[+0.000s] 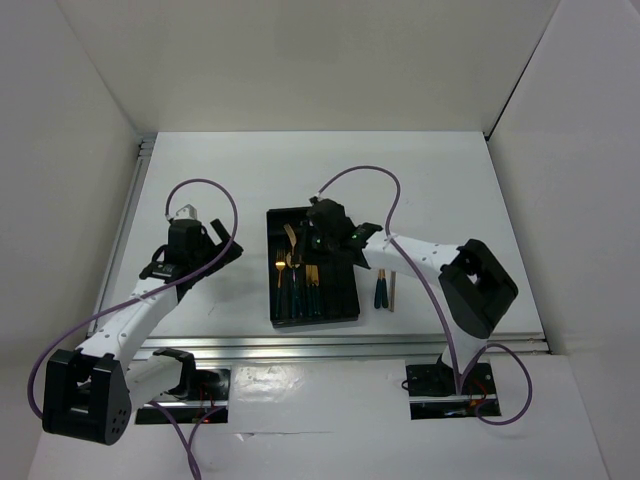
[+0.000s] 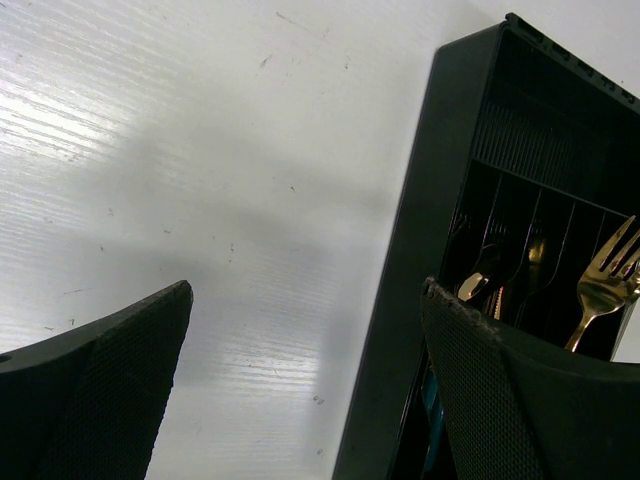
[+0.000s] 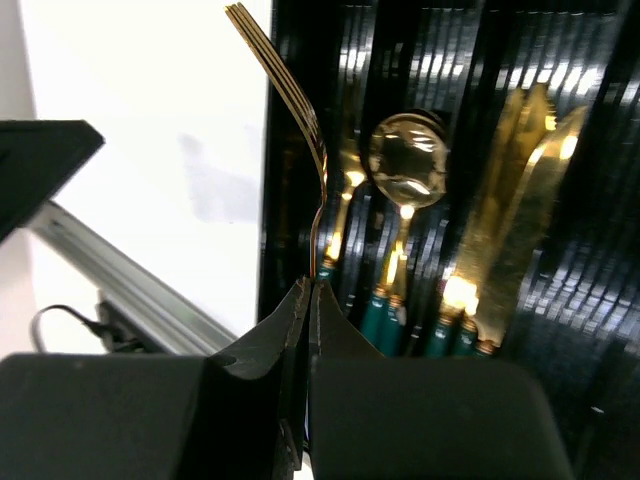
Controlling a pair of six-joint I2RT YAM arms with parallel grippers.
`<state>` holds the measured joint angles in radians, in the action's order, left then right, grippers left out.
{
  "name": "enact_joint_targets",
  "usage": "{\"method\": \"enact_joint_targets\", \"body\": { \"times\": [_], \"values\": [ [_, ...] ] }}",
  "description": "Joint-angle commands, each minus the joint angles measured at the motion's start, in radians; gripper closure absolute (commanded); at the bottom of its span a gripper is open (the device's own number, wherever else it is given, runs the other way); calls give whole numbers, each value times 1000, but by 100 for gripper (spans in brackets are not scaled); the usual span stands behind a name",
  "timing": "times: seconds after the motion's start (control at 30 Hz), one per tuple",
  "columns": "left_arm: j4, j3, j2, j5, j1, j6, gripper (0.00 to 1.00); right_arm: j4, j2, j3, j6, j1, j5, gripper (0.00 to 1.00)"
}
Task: Sort the eating utensils into containers
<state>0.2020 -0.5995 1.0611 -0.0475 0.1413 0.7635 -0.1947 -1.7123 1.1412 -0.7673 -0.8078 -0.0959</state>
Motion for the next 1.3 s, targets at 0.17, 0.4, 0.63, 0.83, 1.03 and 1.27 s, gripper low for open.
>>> {"method": "enact_joint_targets", "body": {
  "times": [0.17, 0.4, 0.63, 0.83, 1.03, 1.27],
  "values": [
    [-12, 12, -33, -2, -5, 7, 0, 159, 25, -51, -101, -8, -65, 100],
    [-12, 12, -43, -2, -5, 7, 0, 192, -9, -41, -124, -8, -119, 100],
    [-12, 12, -43, -2, -5, 7, 0, 213, -36, -52, -142, -28, -76, 100],
    [-12, 12, -43, -2, -5, 7, 0, 233, -85, -43, -142, -37, -94, 100],
    [-12, 12, -43, -2, -5, 7, 0, 233, -116, -34, -142, -37, -103, 100],
    [-12, 12, -33, -2, -5, -3, 0, 233, -147, -3, -133, -37, -114, 100]
  ]
}}
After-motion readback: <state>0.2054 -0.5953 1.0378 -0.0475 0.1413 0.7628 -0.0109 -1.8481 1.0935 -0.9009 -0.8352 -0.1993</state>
